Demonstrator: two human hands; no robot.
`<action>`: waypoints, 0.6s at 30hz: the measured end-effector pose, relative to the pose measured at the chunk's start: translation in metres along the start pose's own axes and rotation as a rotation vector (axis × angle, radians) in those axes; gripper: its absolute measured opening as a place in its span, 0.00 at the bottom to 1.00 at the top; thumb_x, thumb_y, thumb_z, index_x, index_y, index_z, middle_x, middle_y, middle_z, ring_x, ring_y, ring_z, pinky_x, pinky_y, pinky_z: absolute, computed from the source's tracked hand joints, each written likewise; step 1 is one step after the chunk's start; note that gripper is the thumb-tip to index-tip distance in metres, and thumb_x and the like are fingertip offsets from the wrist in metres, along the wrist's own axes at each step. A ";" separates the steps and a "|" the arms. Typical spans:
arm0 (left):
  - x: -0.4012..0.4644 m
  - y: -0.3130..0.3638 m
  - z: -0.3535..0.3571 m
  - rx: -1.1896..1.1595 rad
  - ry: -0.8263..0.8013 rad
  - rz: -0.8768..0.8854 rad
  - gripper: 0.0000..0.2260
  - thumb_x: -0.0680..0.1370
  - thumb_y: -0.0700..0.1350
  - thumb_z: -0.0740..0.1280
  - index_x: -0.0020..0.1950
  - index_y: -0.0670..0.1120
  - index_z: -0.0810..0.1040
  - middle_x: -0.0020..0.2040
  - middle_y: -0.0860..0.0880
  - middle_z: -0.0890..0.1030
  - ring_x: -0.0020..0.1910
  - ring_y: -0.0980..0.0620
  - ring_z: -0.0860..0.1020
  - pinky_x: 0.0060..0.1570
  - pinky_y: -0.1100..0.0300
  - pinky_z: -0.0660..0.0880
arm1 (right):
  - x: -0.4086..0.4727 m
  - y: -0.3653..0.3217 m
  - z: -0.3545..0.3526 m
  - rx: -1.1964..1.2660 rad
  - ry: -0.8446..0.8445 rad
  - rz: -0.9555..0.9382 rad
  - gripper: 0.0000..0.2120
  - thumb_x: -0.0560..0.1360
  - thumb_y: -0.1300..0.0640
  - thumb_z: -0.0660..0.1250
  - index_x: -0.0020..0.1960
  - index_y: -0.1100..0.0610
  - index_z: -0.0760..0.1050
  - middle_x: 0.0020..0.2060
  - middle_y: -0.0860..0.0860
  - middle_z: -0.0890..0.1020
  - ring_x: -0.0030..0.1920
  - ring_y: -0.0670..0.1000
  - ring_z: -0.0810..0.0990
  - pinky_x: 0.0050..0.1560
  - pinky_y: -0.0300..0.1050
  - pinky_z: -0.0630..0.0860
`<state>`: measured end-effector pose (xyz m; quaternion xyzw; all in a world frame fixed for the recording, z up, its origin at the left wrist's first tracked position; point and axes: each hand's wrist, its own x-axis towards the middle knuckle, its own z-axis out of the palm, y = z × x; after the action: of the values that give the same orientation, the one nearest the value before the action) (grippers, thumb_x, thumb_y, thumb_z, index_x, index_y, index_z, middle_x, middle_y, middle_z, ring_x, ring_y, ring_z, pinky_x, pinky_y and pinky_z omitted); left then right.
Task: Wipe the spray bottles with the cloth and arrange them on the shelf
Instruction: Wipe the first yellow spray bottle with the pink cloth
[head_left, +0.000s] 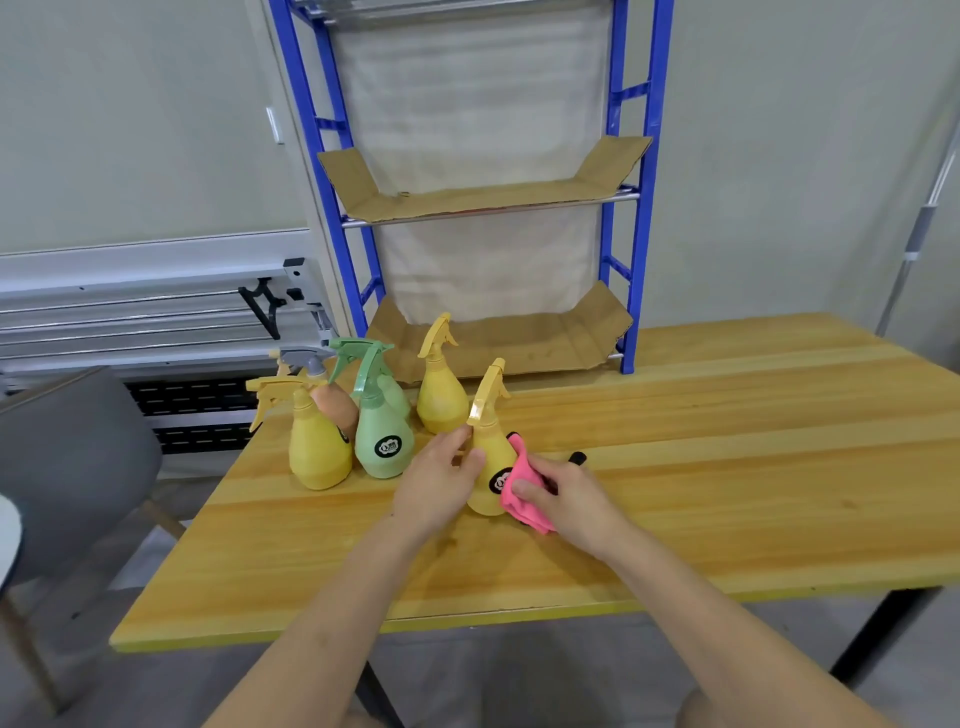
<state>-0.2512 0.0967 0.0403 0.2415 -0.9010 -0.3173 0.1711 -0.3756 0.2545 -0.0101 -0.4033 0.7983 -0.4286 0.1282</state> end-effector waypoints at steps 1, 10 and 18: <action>0.001 0.004 0.000 -0.008 -0.004 -0.009 0.18 0.82 0.61 0.61 0.66 0.52 0.75 0.60 0.53 0.78 0.60 0.50 0.77 0.60 0.49 0.75 | -0.002 0.001 0.000 -0.008 0.007 0.007 0.18 0.82 0.47 0.69 0.69 0.52 0.79 0.43 0.48 0.85 0.40 0.48 0.81 0.38 0.47 0.77; -0.005 0.020 0.013 -0.237 0.222 -0.050 0.18 0.81 0.61 0.63 0.55 0.47 0.78 0.44 0.52 0.81 0.46 0.50 0.79 0.46 0.53 0.75 | -0.023 -0.006 -0.002 0.167 0.081 0.040 0.20 0.81 0.53 0.70 0.73 0.47 0.77 0.40 0.48 0.86 0.35 0.49 0.84 0.39 0.53 0.83; -0.009 0.055 0.000 -0.921 0.337 -0.169 0.16 0.83 0.59 0.59 0.65 0.51 0.77 0.60 0.50 0.83 0.62 0.49 0.79 0.69 0.45 0.73 | -0.043 -0.043 0.018 0.246 0.383 -0.299 0.33 0.77 0.56 0.76 0.79 0.48 0.68 0.78 0.45 0.71 0.76 0.42 0.70 0.74 0.39 0.70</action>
<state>-0.2614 0.1391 0.0750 0.2608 -0.6045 -0.6515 0.3769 -0.3148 0.2635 0.0064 -0.4096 0.6814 -0.6052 -0.0419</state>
